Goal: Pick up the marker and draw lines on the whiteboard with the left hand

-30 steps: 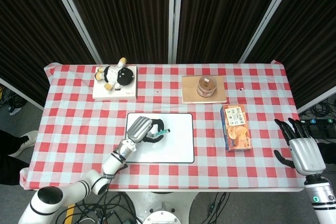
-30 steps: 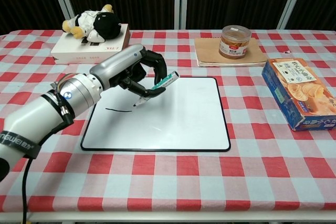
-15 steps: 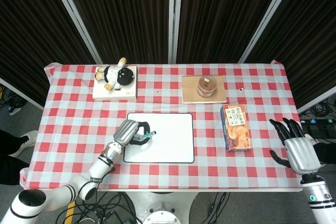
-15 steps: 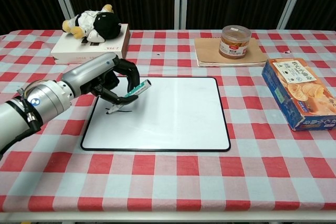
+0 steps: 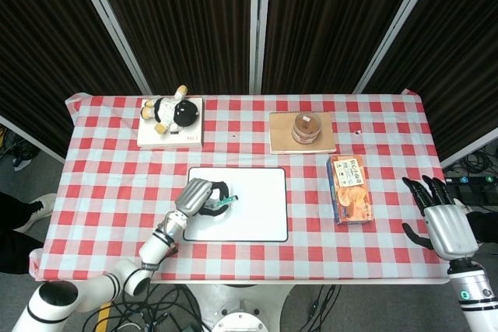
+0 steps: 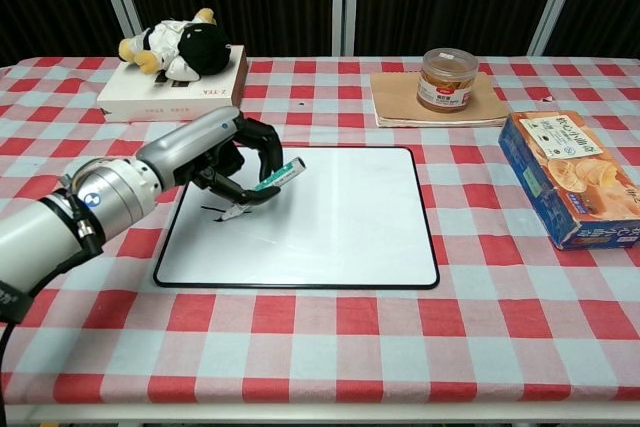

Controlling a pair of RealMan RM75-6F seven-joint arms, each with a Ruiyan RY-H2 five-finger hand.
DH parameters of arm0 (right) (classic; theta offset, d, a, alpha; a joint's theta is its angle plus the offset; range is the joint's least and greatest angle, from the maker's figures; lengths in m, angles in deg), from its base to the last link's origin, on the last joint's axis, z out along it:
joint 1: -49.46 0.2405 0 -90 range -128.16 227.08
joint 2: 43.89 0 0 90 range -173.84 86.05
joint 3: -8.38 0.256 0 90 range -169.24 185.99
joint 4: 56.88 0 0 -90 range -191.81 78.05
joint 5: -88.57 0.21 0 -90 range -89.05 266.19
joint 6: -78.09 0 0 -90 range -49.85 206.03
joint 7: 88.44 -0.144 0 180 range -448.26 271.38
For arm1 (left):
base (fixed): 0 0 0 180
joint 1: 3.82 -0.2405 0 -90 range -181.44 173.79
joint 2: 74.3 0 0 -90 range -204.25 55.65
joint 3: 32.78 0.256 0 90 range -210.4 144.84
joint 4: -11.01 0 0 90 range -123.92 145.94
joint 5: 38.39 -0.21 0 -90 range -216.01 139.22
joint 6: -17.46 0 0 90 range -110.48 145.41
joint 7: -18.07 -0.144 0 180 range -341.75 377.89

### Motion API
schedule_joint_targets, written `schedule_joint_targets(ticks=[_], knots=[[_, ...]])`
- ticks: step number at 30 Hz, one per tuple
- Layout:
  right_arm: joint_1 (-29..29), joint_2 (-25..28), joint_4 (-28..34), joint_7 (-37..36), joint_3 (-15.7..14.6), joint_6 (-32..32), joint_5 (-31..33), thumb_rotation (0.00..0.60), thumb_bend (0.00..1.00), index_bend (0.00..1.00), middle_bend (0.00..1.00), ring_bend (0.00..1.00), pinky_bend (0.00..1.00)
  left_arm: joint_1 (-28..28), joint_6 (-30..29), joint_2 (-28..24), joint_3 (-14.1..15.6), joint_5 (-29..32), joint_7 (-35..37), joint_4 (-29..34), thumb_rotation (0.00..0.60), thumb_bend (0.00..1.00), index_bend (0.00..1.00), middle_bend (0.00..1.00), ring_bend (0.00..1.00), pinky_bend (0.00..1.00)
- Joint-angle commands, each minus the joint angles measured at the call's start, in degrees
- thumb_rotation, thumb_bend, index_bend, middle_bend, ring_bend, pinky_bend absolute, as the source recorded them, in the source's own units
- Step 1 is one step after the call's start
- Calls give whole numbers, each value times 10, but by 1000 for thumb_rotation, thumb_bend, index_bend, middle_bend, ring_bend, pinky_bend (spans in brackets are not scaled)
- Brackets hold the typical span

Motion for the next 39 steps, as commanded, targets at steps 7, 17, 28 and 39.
schedule_joint_targets(ticks=[7, 17, 28, 39], knots=[[-11, 8, -3, -7, -3, 10, 4, 600, 195, 35, 147, 0, 0, 36, 20, 37, -19, -1, -5, -17, 600, 388, 618, 620, 925, 1000], [-18, 14, -8, -21, -2, 22, -2, 600, 195, 34, 147, 0, 0, 54, -3, 24, -42, -4, -26, 19, 600, 390, 618, 620, 925, 1000], [-2, 0, -19, -30, -1, 4, -16, 600, 195, 34, 147, 0, 0, -24, -13, -59, 1, 25, -69, 107, 600, 391, 618, 621, 925, 1000], [2, -1, -10, -18, -1, 1, -17, 600, 194, 35, 147, 0, 0, -49, -21, -49, 12, 23, -59, 86, 600, 391, 618, 620, 925, 1000]])
